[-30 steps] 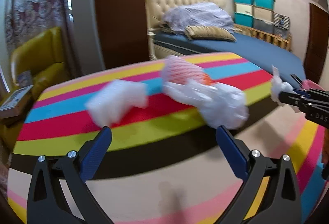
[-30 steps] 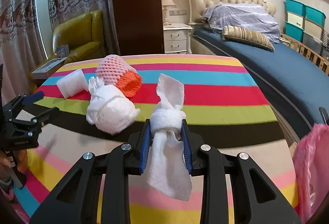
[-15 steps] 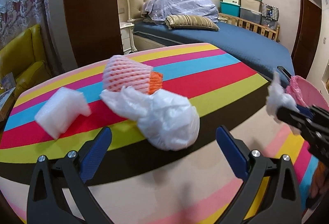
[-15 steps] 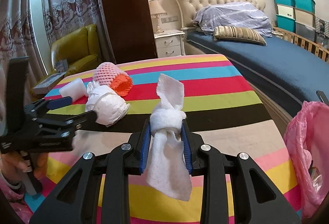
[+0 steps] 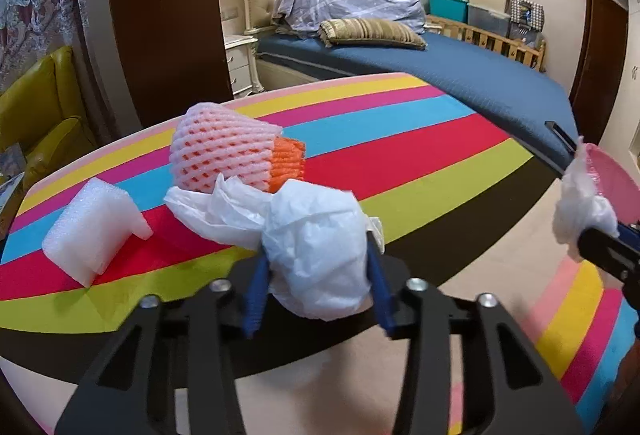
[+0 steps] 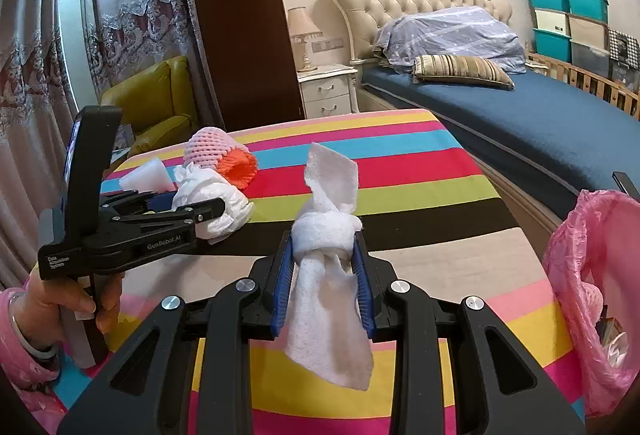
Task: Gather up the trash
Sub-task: 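Carry the tissue and plastic bag to the pink wastebasket and release both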
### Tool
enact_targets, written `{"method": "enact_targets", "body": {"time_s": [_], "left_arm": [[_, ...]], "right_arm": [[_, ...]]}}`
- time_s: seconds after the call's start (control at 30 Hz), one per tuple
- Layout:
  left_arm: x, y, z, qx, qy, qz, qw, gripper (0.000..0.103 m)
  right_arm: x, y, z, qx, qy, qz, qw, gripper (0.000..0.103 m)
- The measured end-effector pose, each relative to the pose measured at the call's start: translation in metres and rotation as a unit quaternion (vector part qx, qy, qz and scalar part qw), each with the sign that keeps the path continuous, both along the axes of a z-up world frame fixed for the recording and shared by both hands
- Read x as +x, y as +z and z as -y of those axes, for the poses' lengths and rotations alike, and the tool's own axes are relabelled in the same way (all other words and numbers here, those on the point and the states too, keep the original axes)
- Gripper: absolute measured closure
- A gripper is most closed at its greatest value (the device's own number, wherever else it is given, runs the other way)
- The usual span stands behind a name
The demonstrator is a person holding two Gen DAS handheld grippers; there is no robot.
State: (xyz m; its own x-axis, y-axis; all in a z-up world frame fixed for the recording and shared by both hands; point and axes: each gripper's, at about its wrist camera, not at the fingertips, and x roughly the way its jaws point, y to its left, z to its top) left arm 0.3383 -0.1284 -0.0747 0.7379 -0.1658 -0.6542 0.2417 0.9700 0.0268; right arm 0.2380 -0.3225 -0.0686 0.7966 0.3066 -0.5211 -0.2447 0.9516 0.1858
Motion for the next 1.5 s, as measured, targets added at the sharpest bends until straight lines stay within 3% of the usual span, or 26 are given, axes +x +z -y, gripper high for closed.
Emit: {"method": "enact_targets", "body": {"time_s": [0.83, 1.5], "left_arm": [[-0.074, 0.016, -0.007, -0.022, -0.033, 0.064, 0.9971, 0.068], [-0.096, 0.023, 0.02, -0.01, -0.081, 0.101, 0.9915, 0.068]], "right_arm": [[0.0, 0.0, -0.025, -0.025, 0.014, -0.009, 1.0, 0.074], [-0.013, -0.003, 0.014, -0.002, -0.032, -0.005, 0.999, 0.074]]}}
